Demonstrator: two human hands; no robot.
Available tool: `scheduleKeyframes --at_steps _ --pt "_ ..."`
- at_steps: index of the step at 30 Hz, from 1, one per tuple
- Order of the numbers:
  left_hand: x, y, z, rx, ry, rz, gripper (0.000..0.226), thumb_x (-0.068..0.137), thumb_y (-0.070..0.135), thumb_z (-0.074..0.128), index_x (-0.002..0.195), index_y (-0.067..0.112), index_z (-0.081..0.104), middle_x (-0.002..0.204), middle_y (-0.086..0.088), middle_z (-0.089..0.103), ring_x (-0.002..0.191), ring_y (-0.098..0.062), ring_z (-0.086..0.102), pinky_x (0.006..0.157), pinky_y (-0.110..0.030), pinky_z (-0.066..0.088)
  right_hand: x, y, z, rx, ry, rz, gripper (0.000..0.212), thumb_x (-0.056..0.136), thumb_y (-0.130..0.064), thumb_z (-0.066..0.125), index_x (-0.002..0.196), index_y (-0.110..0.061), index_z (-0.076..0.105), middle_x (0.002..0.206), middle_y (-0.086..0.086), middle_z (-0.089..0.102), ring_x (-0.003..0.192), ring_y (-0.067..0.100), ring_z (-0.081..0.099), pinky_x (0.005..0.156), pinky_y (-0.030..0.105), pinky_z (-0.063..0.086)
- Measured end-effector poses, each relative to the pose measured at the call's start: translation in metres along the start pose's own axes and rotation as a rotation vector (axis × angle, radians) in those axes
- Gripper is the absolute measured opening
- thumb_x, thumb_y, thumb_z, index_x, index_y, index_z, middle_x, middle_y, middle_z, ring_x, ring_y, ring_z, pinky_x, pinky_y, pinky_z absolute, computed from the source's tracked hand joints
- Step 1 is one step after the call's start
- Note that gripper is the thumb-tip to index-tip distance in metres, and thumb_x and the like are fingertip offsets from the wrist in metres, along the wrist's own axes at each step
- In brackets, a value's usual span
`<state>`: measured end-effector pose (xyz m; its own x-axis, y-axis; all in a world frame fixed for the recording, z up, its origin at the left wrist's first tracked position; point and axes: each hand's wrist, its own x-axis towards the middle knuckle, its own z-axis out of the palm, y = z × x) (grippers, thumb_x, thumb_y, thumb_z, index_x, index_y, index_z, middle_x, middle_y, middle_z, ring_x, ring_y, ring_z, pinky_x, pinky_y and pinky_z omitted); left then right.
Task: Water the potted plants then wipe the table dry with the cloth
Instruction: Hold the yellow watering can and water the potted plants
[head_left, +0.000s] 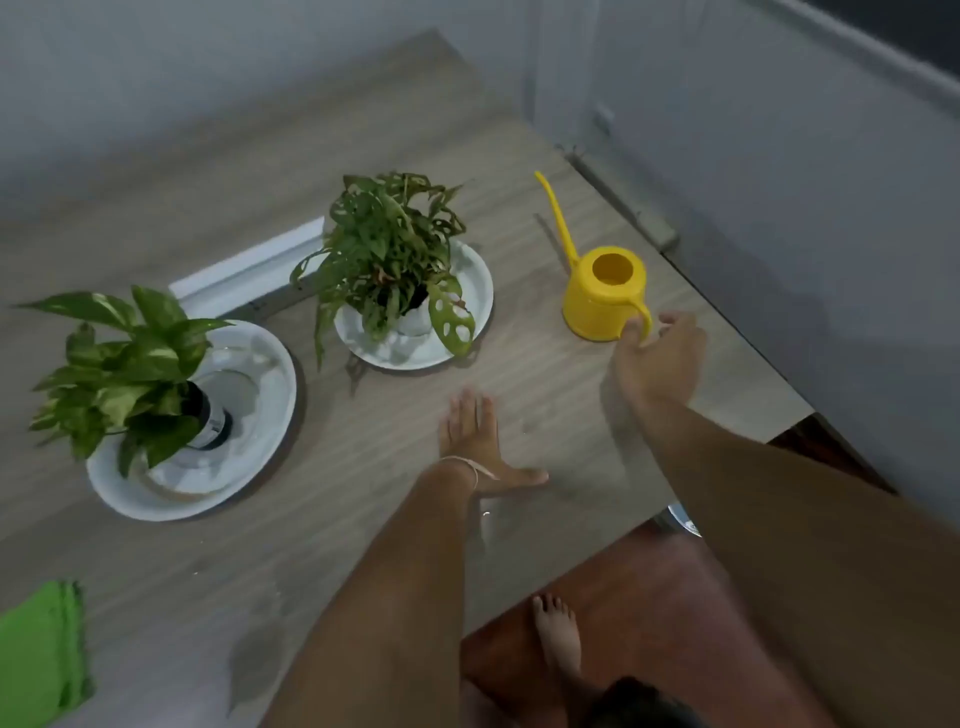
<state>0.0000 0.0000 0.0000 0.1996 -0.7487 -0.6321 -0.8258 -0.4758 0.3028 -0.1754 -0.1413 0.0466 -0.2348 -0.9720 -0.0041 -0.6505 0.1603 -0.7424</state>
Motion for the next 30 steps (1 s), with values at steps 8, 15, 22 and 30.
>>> scheduleKeyframes --at_steps 8,15,22,30 --pt "0.008 -0.01 0.013 0.042 0.047 0.019 0.145 0.062 0.079 0.07 0.15 0.026 -0.032 0.155 -0.001 -0.044 0.141 -0.021 -0.043 0.119 -0.046 -0.02 0.022 0.001 0.013 0.184 -0.108 0.085 0.038 0.101 -0.039 0.053 0.118 -0.007 0.062 0.121 0.014 0.062 0.112 0.028 0.058 0.087 0.029 0.038" --pt "0.01 -0.013 0.017 0.027 0.073 0.029 0.146 0.06 0.08 0.07 0.15 0.028 -0.034 0.155 0.0 -0.044 0.141 -0.021 -0.043 0.119 -0.045 -0.021 0.035 -0.014 0.03 0.114 -0.345 0.09 0.047 0.108 -0.039 0.037 0.094 -0.002 0.061 0.106 0.025 0.065 0.102 0.039 0.06 0.085 0.041 0.043" --pt "0.013 -0.013 0.019 0.034 0.082 0.029 0.148 0.059 0.081 0.07 0.149 0.029 -0.034 0.155 0.0 -0.045 0.141 -0.021 -0.043 0.117 -0.044 -0.022 0.015 -0.01 0.04 0.278 -0.256 0.055 0.05 0.109 -0.026 0.039 0.06 -0.017 0.037 0.061 0.0 0.041 0.071 0.027 0.048 0.067 0.035 0.031" --pt "0.011 -0.014 0.022 0.006 0.17 0.035 0.147 0.055 0.084 0.068 0.152 0.03 -0.028 0.157 0.004 -0.041 0.143 -0.017 -0.04 0.118 -0.041 -0.02 -0.016 -0.004 0.01 0.392 -0.219 0.039 0.047 0.107 -0.022 0.044 0.061 -0.019 0.044 0.059 -0.001 0.044 0.057 0.011 0.045 0.054 0.028 0.035"
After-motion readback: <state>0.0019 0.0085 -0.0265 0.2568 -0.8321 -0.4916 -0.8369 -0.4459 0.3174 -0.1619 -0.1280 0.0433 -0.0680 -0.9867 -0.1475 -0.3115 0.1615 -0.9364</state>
